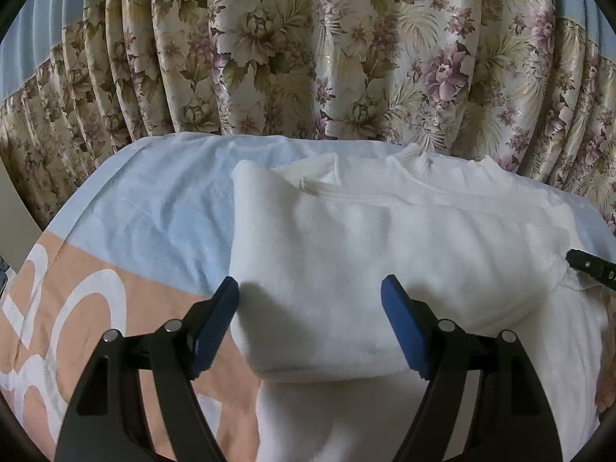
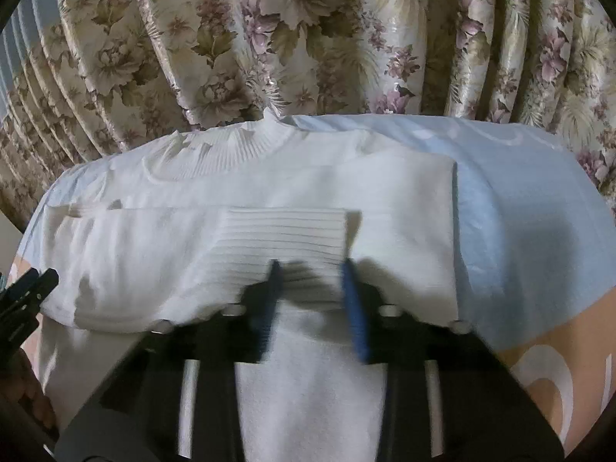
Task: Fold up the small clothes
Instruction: 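Grasp the folded ribbed cuff with the right gripper, straighten it, release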
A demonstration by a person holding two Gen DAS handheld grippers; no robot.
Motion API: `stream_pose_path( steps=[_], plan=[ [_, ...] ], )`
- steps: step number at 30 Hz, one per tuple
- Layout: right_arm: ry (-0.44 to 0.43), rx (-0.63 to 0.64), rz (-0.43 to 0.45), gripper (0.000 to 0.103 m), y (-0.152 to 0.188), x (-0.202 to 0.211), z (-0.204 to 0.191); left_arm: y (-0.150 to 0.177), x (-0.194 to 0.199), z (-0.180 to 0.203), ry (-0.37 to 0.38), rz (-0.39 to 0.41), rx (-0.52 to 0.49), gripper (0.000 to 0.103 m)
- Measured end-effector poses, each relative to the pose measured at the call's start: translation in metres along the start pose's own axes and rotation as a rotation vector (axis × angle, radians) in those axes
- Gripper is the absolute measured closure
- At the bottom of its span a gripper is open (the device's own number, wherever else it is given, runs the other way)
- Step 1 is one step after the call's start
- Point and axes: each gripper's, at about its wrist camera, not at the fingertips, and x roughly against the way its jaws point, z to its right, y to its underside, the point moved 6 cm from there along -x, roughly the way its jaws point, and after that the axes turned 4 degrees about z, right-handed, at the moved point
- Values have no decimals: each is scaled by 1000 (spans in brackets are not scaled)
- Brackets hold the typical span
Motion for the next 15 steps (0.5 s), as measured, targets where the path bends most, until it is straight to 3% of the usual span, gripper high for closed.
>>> stream_pose_path(
  steps=[8,15],
  plan=[
    [-24,23,37,96,-12,13,6,-4,-2,0,-6,-4,-3,26],
    [88,20,80,97,-22,16,32,-10,-1,0,-12,5,0,25]
  ],
)
